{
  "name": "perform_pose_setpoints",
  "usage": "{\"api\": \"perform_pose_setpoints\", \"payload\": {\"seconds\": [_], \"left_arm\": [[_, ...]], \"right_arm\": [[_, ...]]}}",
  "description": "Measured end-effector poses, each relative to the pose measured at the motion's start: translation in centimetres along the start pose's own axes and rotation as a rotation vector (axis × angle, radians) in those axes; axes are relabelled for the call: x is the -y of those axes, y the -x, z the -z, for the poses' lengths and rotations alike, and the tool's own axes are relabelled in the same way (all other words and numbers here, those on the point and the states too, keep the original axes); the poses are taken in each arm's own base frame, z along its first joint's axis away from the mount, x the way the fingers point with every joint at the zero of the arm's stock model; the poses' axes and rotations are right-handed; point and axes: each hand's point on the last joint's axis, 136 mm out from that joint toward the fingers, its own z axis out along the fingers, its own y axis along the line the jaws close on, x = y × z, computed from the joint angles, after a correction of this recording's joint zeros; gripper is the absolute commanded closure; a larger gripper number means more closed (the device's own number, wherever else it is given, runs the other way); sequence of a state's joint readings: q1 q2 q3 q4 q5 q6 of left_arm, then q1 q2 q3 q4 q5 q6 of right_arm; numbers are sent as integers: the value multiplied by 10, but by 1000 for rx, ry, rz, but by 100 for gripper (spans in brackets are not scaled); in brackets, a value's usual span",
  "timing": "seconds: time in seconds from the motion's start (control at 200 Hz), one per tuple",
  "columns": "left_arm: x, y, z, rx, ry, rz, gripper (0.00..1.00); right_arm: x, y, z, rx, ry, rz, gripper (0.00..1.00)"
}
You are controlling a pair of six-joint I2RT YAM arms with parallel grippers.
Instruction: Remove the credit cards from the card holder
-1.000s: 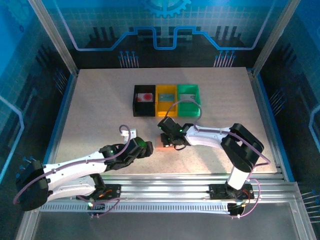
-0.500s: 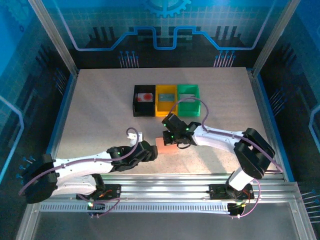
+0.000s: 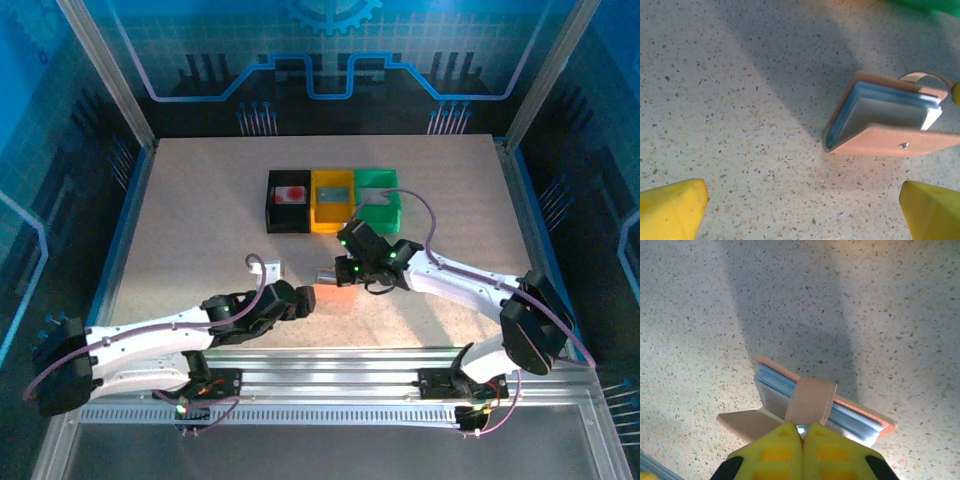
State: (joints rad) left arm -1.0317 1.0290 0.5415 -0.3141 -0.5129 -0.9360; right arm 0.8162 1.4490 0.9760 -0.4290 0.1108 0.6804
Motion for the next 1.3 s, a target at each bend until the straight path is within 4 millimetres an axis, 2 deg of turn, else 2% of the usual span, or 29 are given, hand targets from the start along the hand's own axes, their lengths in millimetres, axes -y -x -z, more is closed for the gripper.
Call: {"api": "perform_pose_setpoints", "payload": {"seconds": [0.285,0.57,0.785,1.086,1.296], "left_arm": [[0,9,11,30,-21,-6,1],[-1,4,8,11,-14,-14,1],[1,1,7,-5,-17,-24,1],[14,1,9,-22,-76,-36,1],[27,7,19,1,-171,-33,1]], "right_arm": [[0,6,23,38,21,-7,100],[-2,6,36,50,43,-8,100],[-5,3,52,61,82,-12,100],[-14,-11,39,-64,107,40,100],[-31,-3,26,-134,127,115,100]]}}
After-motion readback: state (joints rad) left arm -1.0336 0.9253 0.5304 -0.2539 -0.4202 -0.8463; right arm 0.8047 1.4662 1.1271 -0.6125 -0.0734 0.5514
